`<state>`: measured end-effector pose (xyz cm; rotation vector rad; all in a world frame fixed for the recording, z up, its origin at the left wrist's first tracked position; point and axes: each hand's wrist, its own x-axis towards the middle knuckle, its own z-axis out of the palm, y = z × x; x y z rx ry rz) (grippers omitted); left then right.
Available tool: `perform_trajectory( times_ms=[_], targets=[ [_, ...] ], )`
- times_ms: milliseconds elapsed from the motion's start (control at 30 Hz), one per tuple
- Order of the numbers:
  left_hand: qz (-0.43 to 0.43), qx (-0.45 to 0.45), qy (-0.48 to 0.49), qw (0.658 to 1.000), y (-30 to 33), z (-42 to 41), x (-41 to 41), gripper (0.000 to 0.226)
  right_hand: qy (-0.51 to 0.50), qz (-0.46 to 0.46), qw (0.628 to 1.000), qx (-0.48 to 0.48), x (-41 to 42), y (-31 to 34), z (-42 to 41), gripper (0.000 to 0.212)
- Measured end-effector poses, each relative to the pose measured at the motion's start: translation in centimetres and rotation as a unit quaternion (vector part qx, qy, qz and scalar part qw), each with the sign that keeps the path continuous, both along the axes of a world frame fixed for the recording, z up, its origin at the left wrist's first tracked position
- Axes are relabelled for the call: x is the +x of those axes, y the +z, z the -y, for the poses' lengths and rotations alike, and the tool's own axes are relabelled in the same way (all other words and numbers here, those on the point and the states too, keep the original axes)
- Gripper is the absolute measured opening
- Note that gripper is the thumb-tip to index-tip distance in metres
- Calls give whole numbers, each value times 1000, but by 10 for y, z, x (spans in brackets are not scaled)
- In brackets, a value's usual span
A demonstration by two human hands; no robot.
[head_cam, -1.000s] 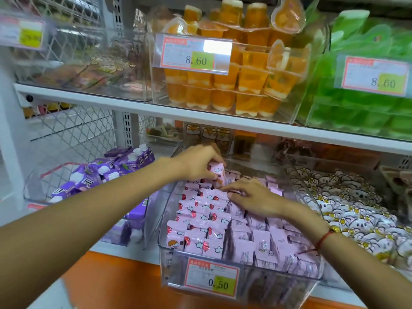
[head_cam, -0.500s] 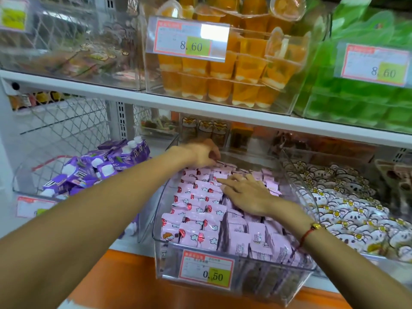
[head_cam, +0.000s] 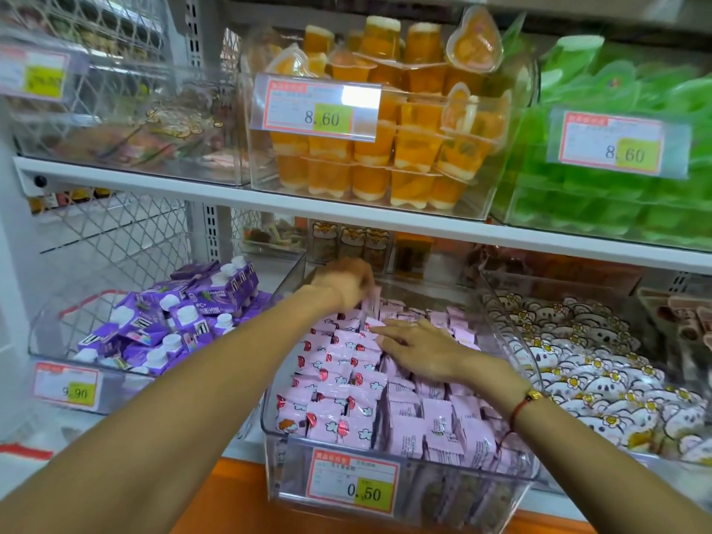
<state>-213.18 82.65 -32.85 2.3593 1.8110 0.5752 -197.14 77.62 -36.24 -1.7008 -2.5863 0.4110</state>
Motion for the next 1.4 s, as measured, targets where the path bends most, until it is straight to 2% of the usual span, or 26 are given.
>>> perform_trajectory(
  times_ms=[67,133,200,333,433,500,533,600,700,733,767,800,867,933,967,1067,1167,1233,1333,1400],
  targets=[
    [148,18,39,988,7,3,1,20,4,-3,1000,-10,1,1,-2,50],
    [292,33,79,953,14,9,0,23,10,-16,1000,-13,2,4,-3,49],
    [414,32,115,902,16,23,-2,23,15,-49,999,-10,1,8,-3,46],
    [616,1,138,776,18,64,-15,22,-8,-137,990,-23,2,20,6,37],
    [702,-15,127,701,21,99,-29,23,-54,-229,966,107,-2,24,22,39],
    [728,-27,116,675,16,120,-37,22,-45,-326,928,176,-11,25,43,51],
    [737,-31,110,666,14,128,-40,20,-14,-351,919,178,-16,25,55,60],
    [758,-55,99,643,9,139,-44,19,54,-348,920,170,-27,26,76,69],
    [793,-127,90,589,8,147,-45,18,94,-344,901,245,-33,28,87,50],
    [791,-138,77,590,7,148,-46,18,81,-362,892,260,-32,29,88,42],
    [781,-138,58,606,5,149,-47,19,60,-398,882,244,-32,31,88,35],
    [767,-129,37,628,4,149,-48,21,32,-453,870,190,-32,32,89,27],
    [715,-93,2,693,3,151,-50,23,-36,-579,814,8,-31,36,89,16],
    [644,-65,-15,762,5,153,-51,28,-78,-632,764,-109,-29,39,87,19],
    [621,-59,-21,781,6,153,-50,31,-86,-639,752,-135,-28,40,87,23],
    [609,-58,-33,790,4,154,-46,35,-89,-650,731,-188,-29,41,88,25],
    [599,-57,-45,798,4,153,-47,33,-81,-646,730,-209,-29,40,89,24],
    [591,-46,-44,804,5,151,-49,35,-62,-657,724,-200,-26,42,87,23],
    [585,-24,-24,810,0,146,-46,36,-48,-701,693,-158,-20,44,84,24],
    [541,1,-21,841,-3,142,-43,33,-57,-713,688,-118,-17,43,80,24]
  ],
)
